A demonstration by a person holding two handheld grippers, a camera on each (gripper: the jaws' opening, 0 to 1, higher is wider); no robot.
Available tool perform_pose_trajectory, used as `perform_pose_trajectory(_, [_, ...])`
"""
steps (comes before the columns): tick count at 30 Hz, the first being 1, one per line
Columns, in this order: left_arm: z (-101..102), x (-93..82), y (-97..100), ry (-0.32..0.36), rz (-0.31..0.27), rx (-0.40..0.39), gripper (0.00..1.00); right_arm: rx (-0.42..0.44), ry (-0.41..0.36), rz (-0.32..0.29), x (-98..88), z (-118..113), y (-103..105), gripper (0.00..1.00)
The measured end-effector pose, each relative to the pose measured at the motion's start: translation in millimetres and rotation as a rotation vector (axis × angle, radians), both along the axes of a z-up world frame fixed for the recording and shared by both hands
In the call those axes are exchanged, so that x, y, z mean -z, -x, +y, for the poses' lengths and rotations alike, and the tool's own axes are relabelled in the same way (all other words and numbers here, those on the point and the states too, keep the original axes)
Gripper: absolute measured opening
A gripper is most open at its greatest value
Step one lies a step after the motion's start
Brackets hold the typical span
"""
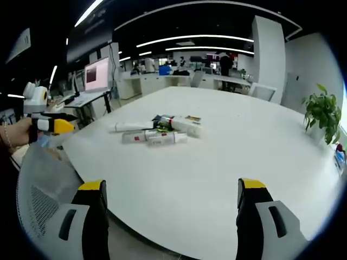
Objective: Arrange the skincare products in the storage area until every visible bottle or jar stands upright without overlapping.
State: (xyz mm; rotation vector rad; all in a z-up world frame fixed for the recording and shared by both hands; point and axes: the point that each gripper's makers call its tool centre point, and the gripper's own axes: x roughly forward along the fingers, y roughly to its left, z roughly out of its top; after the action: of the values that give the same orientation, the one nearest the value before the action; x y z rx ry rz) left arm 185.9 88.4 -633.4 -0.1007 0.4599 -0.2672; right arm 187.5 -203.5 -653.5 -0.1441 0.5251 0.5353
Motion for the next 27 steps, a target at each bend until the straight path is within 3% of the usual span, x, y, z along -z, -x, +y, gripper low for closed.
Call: perform_pose_trajectory(27, [-2.4, 0.6, 1.0, -0.008, 0.007, 0.004, 0.95, -0.001, 0.002, 0.008, 1.3, 0.0, 0.4, 1.00])
